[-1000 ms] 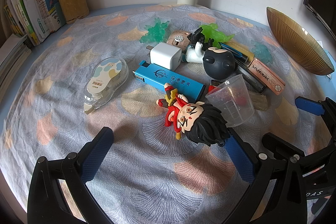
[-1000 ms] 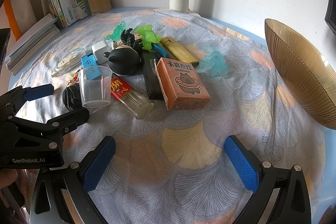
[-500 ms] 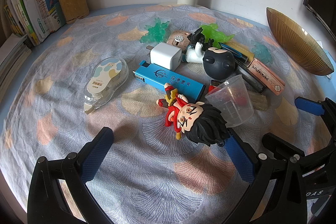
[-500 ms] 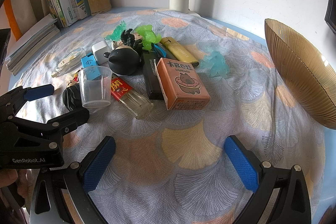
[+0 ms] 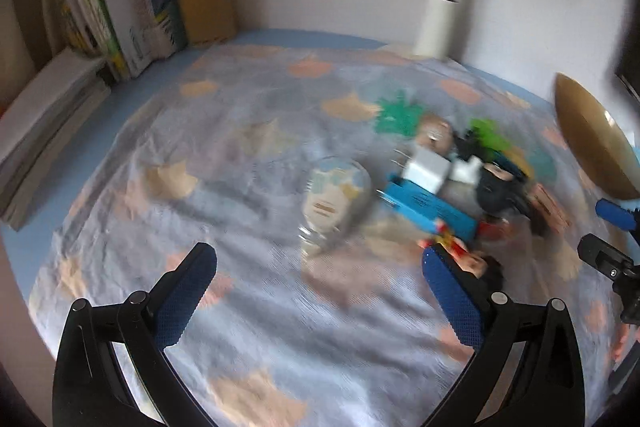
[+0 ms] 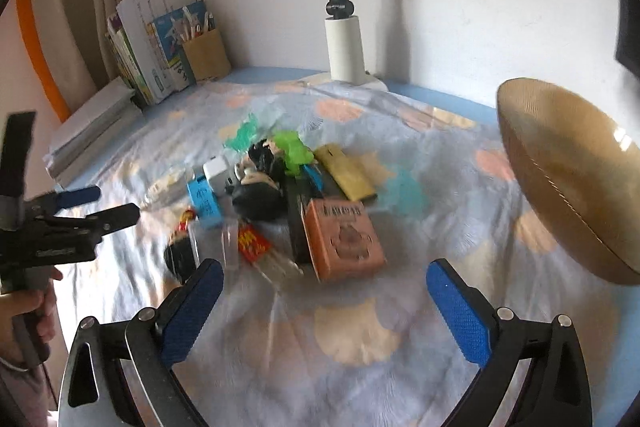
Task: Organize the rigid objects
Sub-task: 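Grasp the tape roller with the left tool while the right tool grasps the capybara box, then carry both items to the amber bowl and open both tools to drop them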
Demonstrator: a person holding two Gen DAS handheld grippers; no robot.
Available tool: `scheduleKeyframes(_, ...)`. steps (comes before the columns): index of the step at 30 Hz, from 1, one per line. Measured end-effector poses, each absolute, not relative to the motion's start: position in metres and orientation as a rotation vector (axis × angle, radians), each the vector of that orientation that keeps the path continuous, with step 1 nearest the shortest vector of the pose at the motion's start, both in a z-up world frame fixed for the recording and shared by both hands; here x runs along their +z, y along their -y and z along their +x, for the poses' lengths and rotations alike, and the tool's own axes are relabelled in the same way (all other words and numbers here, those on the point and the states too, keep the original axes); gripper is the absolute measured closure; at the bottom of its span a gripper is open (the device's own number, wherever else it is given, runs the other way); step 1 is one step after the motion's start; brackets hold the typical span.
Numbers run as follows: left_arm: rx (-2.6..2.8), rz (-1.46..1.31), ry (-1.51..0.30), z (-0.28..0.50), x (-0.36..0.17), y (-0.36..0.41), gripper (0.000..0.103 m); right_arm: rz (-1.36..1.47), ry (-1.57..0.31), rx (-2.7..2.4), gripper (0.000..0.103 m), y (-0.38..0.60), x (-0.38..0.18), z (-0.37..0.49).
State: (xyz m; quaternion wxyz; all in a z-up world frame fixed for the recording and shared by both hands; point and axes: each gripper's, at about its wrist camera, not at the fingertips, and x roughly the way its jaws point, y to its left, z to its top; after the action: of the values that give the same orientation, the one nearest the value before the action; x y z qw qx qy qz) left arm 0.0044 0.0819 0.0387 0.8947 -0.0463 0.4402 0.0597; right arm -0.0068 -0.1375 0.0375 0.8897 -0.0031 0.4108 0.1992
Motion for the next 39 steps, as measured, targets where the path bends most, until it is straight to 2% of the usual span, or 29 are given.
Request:
scheduleKeyframes(2, 0.13, -0.12, -0.911, 0.012, 0.032, -0.088, 0.001, -0.003, -0.865, 0.411, 0.012, 0.137, 0.032, 0.001)
scheduleKeyframes(6, 0.122, -0.16, -0.884, 0.024, 0.024, -0.095, 0.001, 0.082, -0.891, 0.371, 0.015, 0.145, 0.019, 0.02)
scheduleKeyframes(10, 0.118, -0.156, -0.912, 0.041, 0.012, -0.093, 0.001, 0.122, -0.931, 0.376, 0.026, 0.147, 0.003, 0.035)
scheduleKeyframes(12, 0.112, -0.156, -0.928, 0.046, 0.006, -0.094, 0.001, 0.127, -0.917, 0.369, 0.037, 0.148, 0.003, 0.037)
scheduleKeyframes(14, 0.105, -0.128, -0.913, 0.048, 0.002, -0.091, 0.001, 0.148, -0.916, 0.382, 0.059, 0.15, 0.001, 0.038)
scheduleKeyframes(15, 0.104, -0.119, -0.919, 0.049, 0.001, -0.09, 0.001, 0.14, -0.901, 0.372, 0.061, 0.149, 0.001, 0.036)
scheduleKeyframes(17, 0.063, -0.126, -0.909, 0.049, 0.002, -0.088, 0.004, 0.137, -0.899, 0.385, 0.062, 0.148, 0.001, 0.036)
scheduleKeyframes(18, 0.042, -0.137, -0.895, 0.049, 0.004, -0.088, 0.012, 0.138, -0.898, 0.397, 0.062, 0.147, 0.001, 0.036)
scheduleKeyframes(19, 0.034, -0.148, -0.874, 0.048, 0.006, -0.09, 0.041, 0.141, -0.895, 0.404, 0.062, 0.146, 0.001, 0.035)
scheduleKeyframes(20, 0.031, -0.157, -0.862, 0.048, 0.007, -0.091, 0.058, 0.145, -0.895, 0.415, 0.063, 0.145, 0.001, 0.034)
scheduleKeyframes(27, 0.014, -0.211, -0.837, 0.048, 0.008, -0.097, 0.058, 0.124, -0.863, 0.452, 0.063, 0.138, 0.006, 0.029)
scheduleKeyframes(33, 0.023, -0.265, -0.812, 0.042, 0.014, -0.107, 0.058, 0.217, -0.812, 0.468, 0.063, 0.151, 0.014, 0.022)
scheduleKeyframes(39, -0.034, -0.208, -0.761, 0.053, 0.054, -0.078, 0.058, 0.256, -0.737, 0.489, 0.063, 0.163, 0.057, 0.024)
